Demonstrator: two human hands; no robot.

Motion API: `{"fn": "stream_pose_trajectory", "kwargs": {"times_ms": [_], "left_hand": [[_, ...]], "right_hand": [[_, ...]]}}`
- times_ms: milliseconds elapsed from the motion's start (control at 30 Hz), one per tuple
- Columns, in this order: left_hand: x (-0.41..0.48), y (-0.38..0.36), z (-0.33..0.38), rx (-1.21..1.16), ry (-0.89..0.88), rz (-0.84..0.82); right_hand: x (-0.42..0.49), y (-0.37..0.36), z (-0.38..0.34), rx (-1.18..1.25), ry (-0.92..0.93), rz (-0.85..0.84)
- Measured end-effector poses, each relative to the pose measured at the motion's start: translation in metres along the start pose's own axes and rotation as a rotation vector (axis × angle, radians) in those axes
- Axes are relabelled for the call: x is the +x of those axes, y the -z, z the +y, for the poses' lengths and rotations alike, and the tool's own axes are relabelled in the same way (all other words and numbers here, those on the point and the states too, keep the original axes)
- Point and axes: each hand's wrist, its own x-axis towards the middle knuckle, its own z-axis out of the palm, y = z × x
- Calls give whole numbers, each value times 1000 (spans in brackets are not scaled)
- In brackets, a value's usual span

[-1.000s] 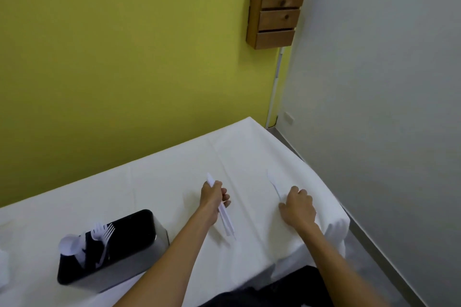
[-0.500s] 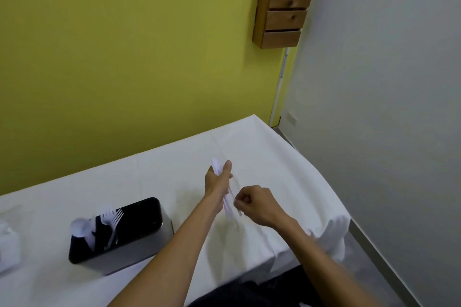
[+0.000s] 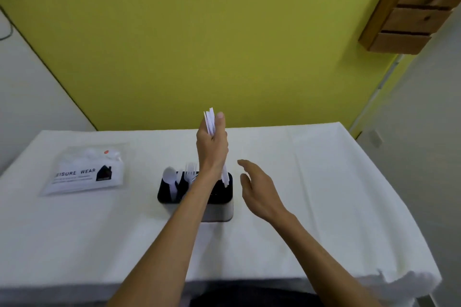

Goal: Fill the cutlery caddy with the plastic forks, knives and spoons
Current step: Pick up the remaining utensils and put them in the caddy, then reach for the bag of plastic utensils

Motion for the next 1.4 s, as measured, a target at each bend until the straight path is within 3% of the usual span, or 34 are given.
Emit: {"fn": "stream_pose_trajectory", "kwargs": {"times_ms": [233, 467, 1067, 1400], "left_hand": [[3, 43, -5, -17, -31, 154], [-16, 44, -28, 104, -47, 251], [-25, 53, -36, 270, -191, 120], [19, 90, 9, 208, -223, 28]], "right_hand": [[4, -47, -8, -105, 61, -141], [-1, -52, -6, -127, 76, -133], [0, -55, -7, -81, 33, -127], [36, -47, -48, -61, -22, 40]]}}
